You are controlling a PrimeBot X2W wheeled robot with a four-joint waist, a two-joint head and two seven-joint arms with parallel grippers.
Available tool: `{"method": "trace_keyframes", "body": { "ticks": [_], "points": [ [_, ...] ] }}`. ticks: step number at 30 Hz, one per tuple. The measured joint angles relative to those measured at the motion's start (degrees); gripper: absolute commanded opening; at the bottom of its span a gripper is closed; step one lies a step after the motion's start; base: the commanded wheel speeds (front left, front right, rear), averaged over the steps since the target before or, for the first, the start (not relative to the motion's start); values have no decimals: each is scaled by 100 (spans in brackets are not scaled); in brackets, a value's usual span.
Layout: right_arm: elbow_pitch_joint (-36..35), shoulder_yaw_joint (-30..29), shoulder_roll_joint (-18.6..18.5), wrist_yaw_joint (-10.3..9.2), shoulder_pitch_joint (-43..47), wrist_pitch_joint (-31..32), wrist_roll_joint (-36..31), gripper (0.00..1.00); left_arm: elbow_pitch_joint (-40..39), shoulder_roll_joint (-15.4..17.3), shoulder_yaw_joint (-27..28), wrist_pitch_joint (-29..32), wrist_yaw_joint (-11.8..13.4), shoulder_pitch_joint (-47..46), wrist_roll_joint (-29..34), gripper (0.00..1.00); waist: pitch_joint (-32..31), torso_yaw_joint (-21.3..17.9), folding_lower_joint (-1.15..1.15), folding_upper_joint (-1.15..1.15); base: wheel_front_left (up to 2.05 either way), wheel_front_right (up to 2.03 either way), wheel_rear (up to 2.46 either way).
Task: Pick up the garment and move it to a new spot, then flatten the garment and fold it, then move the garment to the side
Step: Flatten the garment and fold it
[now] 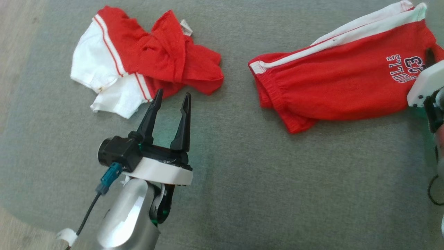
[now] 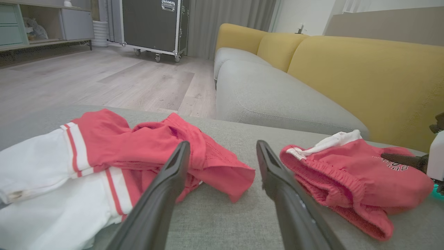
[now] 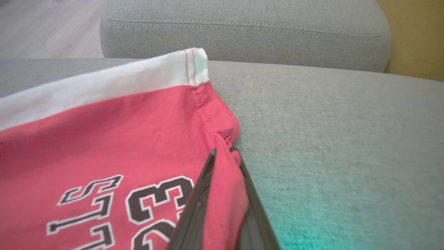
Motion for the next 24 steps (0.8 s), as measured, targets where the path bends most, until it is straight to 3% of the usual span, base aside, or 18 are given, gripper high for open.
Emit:
{"method": "trace_keyframes", "body": {
  "ticks": [6, 15, 24],
  "points": [
    [152, 1, -57, 0, 36, -463, 153, 0, 36, -2, 53, 0, -2, 8, 10, 100, -185, -223, 0, 0, 0, 0, 0],
    [291, -613, -704, 0, 636, -681, 310, 0, 63, -3, 157, 0, -3, 182, 54, 100, -625, -558, -1, 0, 0, 0, 0],
    [313, -1039, -656, 0, 798, -886, 218, 0, 90, -1, 222, 0, -35, 287, 141, 100, -793, -672, -1, 0, 0, 0, 0]
  ]
}}
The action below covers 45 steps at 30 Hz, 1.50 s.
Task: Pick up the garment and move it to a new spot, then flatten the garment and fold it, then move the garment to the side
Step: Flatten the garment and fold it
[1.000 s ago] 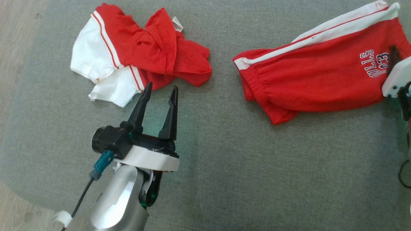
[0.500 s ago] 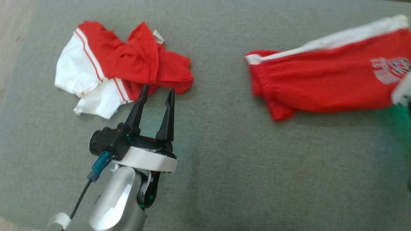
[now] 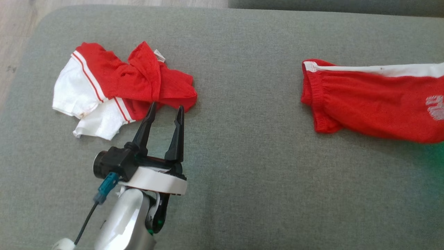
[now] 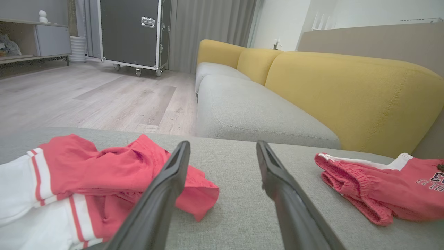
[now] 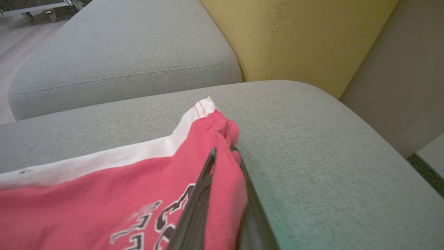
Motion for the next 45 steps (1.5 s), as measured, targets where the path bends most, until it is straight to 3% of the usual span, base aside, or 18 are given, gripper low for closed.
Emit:
{"method": "trace_keyframes", "body": {
  "ticks": [10, 15, 21, 27, 37, 38, 39, 45],
  "points": [
    [-88, 142, 612, 0, 0, -256, -126, 0, 101, 1, 189, 0, -10, 187, 130, 100, -283, 42, 0, 0, 0, 0, 0],
    [-404, 851, 1169, 0, 73, -357, 98, 0, 143, 2, 218, 0, -35, 346, 132, 100, -616, 41, 0, 0, 0, 0, 0],
    [-1379, 2023, 1588, 0, 567, -358, 714, 0, 163, 3, 334, 0, -51, 515, 189, 100, -835, 75, 0, 0, 0, 0, 0],
    [-1876, 3229, 1595, 0, 1011, -358, 1400, 0, 188, 4, 375, 0, -56, 588, 240, 100, -914, 164, 0, 0, 0, 0, 0],
    [-1485, 4626, 1385, 0, 1157, -358, 1793, 0, 192, 7, 393, 0, -59, 712, 275, 100, -952, 304, 1, 0, 0, 0, 0],
    [-1472, 4773, 1385, 0, 1166, -358, 1800, 60, 192, 7, 397, 0, -58, 713, 275, 100, -954, 297, 1, 0, 0, 0, 0],
    [-1460, 4933, 1407, 0, 1174, -358, 1851, 100, 192, 7, 403, 0, -58, 712, 274, 100, -960, 283, 1, 0, 0, 0, 0],
    [-1645, 5689, 1529, 0, 1226, -359, 2242, 100, 181, 8, 464, 0, -54, 771, 271, 100, -1008, 53, 1, 0, 0, 0, 0]
  ]
}}
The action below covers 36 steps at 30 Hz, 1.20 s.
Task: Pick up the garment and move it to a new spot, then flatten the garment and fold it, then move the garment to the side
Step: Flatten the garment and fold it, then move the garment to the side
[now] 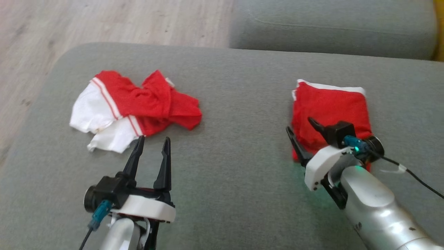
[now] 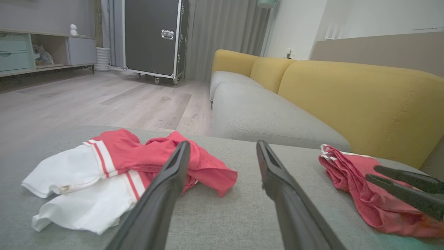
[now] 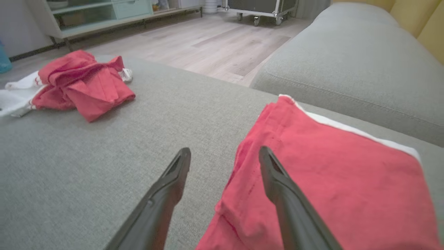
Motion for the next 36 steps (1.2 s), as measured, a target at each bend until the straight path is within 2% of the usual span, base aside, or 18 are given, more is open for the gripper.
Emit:
{"method": "trace_keyframes", "body": {
  "ticks": [6, 9, 13, 16, 19, 22, 26, 36],
  "points": [
    [-747, -400, -92, 0, 2, 0, 200, 100, -134, 2, 70, 0, 4, 30, 0, 100, -59, -306, 0, 0, 0, 0, 0],
    [-1374, -1073, -211, 0, 75, -9, 113, 100, -218, 1, 110, 0, 4, 30, 0, 100, -98, -527, 0, 0, 0, 0, 0],
    [-2330, -2207, -298, 0, 484, -14, -449, 100, -380, 0, 190, 0, 7, 29, -1, 100, -135, -829, 0, 0, 0, 0, 0],
    [-2972, -2873, -158, 0, 995, -15, -887, 100, -477, 1, 234, 0, 14, 29, -33, 100, -147, -1018, 0, 0, 0, 0, 0],
    [-3348, -3305, 171, 0, 1574, -15, -1233, 100, -511, 0, 237, 0, 24, 30, -79, 100, -153, -1158, 0, 0, 0, 0, 0],
    [-3531, -3502, 431, 0, 2071, -15, -1322, 100, -403, 0, 229, 0, 40, 56, -98, 100, -168, -1247, 0, 0, 0, 0, 0],
    [-3640, -3559, 528, 0, 2475, -15, -1372, 100, -315, 0, 233, 0, 64, 268, -119, 100, -173, -1304, 0, 0, 0, 0, 0],
    [-3794, -3597, 594, 0, 2527, -15, -1395, 100, -285, 1, 175, 0, 79, 327, -119, 100, -36, -1107, 0, 0, 0, 0, 0]
  ]
}}
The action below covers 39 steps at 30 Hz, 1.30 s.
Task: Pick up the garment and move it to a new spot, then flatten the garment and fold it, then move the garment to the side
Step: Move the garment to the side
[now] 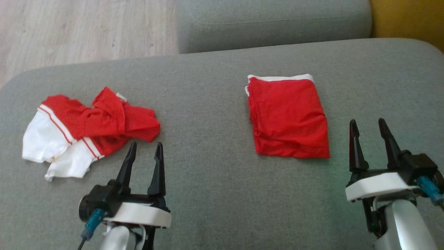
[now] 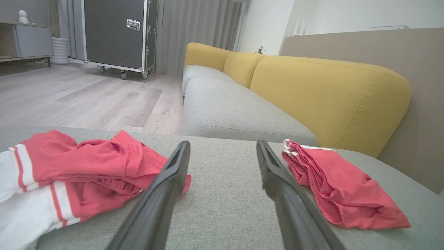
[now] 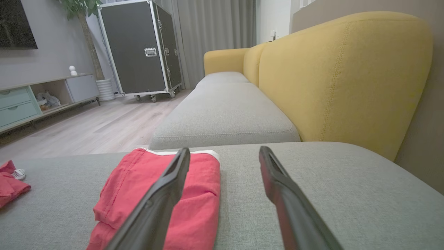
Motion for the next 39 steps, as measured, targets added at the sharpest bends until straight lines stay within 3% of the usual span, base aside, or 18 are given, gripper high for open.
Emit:
{"method": "trace_keyframes", "body": {
  "ticks": [10, 15, 17, 24, 25, 26, 33, 39],
  "points": [
    [1042, -316, 2, 0, -1020, 353, -345, 100, -127, 0, -131, 0, -24, -402, 0, 100, 495, 342, 1, 0, 0, 0, 0],
    [2031, -569, -81, 0, -1962, 861, -455, 100, -100, -1, -258, 0, -26, -587, 0, 100, 780, 612, 2, 0, 0, 0, 0],
    [2709, -921, -154, 0, -2306, 1158, -568, 100, -75, -2, -315, 0, -32, -667, 0, 100, 884, 798, 2, 0, 0, 0, 0],
    [3732, -1216, -163, 0, -2687, 1236, -878, 100, -32, -2, -426, 0, -27, -694, -34, 100, 1005, 1052, 0, 0, 0, 0, 0],
    [3821, -1213, -163, 0, -2756, 1227, -912, 31, -27, -2, -424, 0, -26, -694, -34, 100, 1007, 1056, 0, 0, 0, 0, 0],
    [3901, -1192, -163, 0, -2810, 1162, -972, 0, -26, -2, -423, 0, -26, -694, -34, 100, 1006, 1053, 1, 0, 0, 0, 0],
    [4178, -748, -252, 0, -2859, 500, -1578, 0, -4, -3, -366, 0, -23, -690, -32, 100, 865, 907, 1, 0, 0, 0, 0],
    [4237, -51, -730, 0, -3082, 261, -1764, 0, 0, -2, -318, 0, -19, -638, -33, 100, 651, 706, 0, 0, 0, 0, 0]
  ]
}}
